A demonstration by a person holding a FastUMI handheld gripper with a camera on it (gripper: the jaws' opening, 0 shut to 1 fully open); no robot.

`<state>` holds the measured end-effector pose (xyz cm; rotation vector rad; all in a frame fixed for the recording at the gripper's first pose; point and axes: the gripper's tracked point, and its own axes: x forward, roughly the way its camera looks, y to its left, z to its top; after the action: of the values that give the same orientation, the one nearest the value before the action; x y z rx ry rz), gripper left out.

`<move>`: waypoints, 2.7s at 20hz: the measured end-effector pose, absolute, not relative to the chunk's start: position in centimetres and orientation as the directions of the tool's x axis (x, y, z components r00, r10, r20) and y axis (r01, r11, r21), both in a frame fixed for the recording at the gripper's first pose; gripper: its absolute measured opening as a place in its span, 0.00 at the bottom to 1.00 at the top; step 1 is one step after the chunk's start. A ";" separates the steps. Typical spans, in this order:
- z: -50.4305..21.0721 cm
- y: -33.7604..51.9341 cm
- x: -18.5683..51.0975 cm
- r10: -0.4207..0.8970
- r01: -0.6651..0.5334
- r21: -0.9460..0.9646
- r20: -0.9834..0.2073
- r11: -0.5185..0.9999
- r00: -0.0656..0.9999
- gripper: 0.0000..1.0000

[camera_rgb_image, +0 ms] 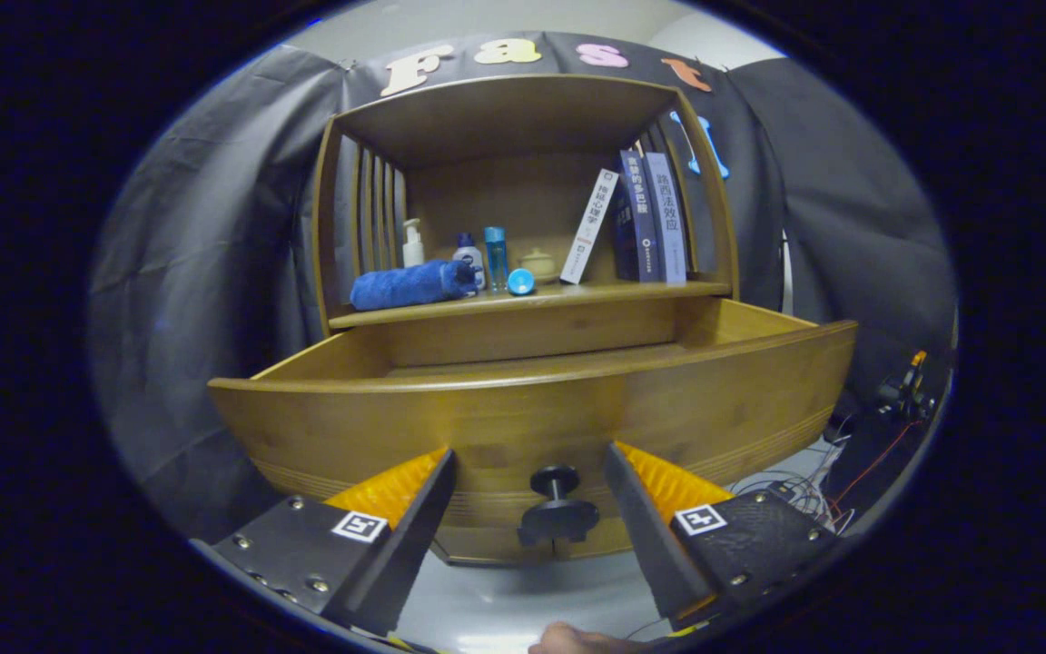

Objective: Pull open the drawer, take out the items inside it, and place them on the countertop above the cabinet.

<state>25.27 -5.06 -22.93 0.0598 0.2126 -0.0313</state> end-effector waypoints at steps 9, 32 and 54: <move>-22.6 -4.4 31.7 -0.030 0.056 0.108 -0.228 0.993 0.973 0.98; -23.7 -3.5 40.4 -0.012 0.056 0.155 -0.272 0.986 0.962 0.99; -17.8 -1.6 36.8 -0.040 0.035 -0.027 -0.243 0.999 0.969 0.99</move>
<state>36.79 -1.57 -17.76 -0.0221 0.2460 -0.0379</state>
